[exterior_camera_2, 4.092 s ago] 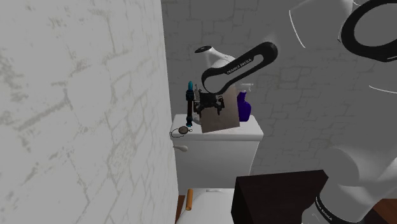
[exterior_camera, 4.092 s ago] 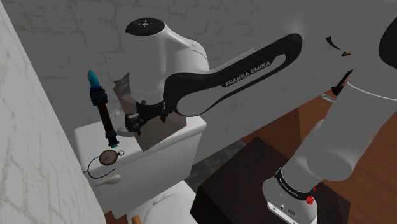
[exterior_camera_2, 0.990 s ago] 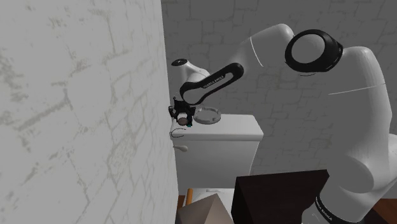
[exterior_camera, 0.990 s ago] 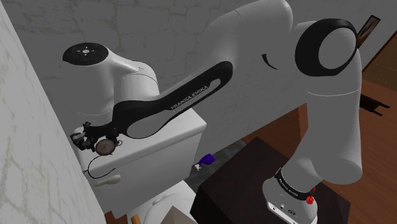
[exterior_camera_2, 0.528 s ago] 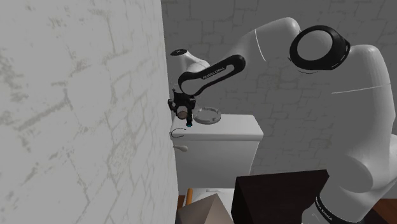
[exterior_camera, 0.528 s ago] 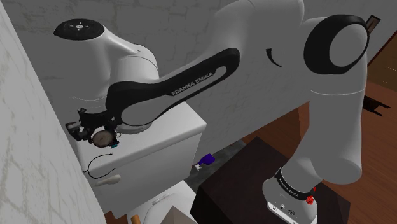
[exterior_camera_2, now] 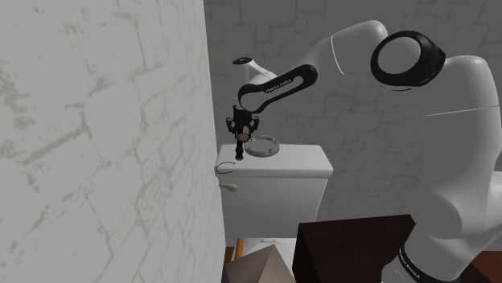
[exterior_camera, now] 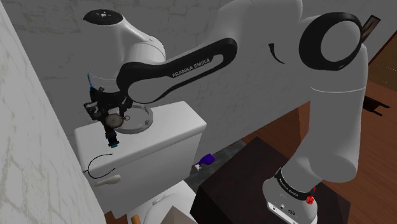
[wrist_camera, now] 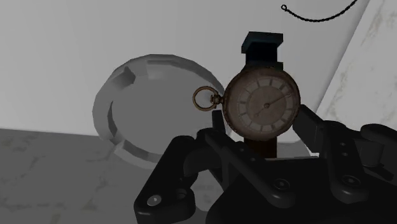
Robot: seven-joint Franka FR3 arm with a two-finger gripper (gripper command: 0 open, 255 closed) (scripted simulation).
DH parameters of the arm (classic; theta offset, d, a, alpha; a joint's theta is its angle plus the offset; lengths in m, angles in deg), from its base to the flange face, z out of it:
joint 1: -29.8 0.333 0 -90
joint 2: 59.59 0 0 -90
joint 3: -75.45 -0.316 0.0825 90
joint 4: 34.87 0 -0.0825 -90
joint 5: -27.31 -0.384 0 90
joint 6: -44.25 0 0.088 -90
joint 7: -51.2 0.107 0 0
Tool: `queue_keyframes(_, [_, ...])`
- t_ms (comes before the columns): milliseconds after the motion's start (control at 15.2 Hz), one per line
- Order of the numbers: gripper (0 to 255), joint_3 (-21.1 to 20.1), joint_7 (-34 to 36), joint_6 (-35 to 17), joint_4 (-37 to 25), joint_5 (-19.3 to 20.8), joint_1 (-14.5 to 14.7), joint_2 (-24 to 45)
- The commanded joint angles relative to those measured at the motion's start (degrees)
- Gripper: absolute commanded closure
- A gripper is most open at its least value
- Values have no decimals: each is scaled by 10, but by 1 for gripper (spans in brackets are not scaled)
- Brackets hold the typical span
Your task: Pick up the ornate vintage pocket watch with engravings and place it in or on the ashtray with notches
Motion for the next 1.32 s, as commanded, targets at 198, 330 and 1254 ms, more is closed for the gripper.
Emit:
queue_keyframes(198, [255, 10, -64, -9, -15, -10, -45, 10])
queue_keyframes(330, [255, 14, -89, -9, -27, -14, -61, 18])
queue_keyframes(1254, [255, 42, -72, -78, -5, 24, -59, 68])
